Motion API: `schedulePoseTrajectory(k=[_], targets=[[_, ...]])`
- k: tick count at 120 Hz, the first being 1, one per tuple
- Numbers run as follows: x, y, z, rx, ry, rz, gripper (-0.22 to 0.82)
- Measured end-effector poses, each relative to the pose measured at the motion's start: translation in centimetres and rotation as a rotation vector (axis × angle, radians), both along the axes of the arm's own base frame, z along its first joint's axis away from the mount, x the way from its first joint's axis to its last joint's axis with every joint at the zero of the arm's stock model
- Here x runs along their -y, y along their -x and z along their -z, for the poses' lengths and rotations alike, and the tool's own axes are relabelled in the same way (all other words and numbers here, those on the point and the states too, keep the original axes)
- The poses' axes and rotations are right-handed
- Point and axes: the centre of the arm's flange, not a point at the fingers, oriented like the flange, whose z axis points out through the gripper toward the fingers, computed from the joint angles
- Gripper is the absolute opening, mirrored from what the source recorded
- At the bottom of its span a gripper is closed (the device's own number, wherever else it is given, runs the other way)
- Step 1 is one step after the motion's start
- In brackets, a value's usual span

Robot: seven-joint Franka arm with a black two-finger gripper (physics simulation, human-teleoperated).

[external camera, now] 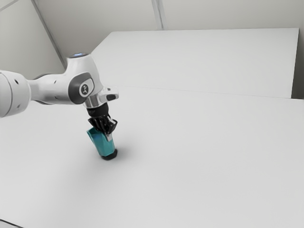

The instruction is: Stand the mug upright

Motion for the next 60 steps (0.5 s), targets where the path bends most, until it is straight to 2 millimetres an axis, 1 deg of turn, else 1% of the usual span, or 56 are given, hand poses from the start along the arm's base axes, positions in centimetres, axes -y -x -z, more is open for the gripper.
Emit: schedulePoseTrajectory(k=[55,60], targets=[[0.6,0.0,1.2,-0.033,-0.012,-0.064,-0.18],[0.6,0.0,1.2,-0.035,-0.012,-0.068,-0.16]])
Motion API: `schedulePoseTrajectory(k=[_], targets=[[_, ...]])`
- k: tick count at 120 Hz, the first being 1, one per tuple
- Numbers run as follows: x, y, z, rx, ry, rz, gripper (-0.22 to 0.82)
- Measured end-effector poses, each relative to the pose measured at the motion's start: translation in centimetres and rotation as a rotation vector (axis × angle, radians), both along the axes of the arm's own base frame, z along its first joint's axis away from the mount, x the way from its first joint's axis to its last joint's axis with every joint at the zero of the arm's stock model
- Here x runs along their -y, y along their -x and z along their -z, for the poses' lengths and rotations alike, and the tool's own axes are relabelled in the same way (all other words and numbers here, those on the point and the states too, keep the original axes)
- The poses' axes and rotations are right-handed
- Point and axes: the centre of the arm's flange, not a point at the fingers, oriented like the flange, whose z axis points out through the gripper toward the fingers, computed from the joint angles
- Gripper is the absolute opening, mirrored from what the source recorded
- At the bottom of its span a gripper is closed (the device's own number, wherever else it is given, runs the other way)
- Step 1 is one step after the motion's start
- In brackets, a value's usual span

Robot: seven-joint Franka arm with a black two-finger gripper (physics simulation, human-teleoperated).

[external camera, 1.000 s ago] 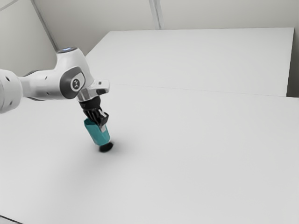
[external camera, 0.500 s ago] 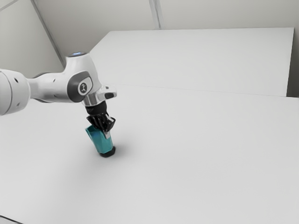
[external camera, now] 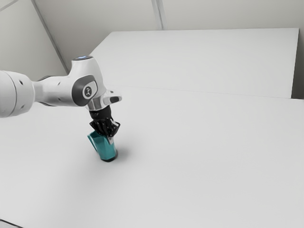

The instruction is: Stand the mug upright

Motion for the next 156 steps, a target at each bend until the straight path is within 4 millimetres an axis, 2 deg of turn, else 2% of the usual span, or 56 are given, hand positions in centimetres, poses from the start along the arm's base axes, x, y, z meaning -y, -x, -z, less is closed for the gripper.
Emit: schedulePoseTrajectory(k=[19,33,53,79,110,140,156], targets=[[0.0,0.0,-0.2,-0.004,0.0,-0.018,0.1],[0.0,-0.4,-1.1,0.018,-0.001,-0.028,0.28],[0.8,-0.9,-3.0,0.061,-0.001,-0.03,0.43],[2.0,-1.9,-7.3,0.145,-0.001,-0.029,0.51],[1.5,-4.7,-15.8,0.258,-0.044,-0.002,0.57],[-0.4,-5.2,-24.1,0.33,-0.056,0.042,0.6],[-0.8,-4.6,-25.8,0.321,-0.058,0.078,0.6]])
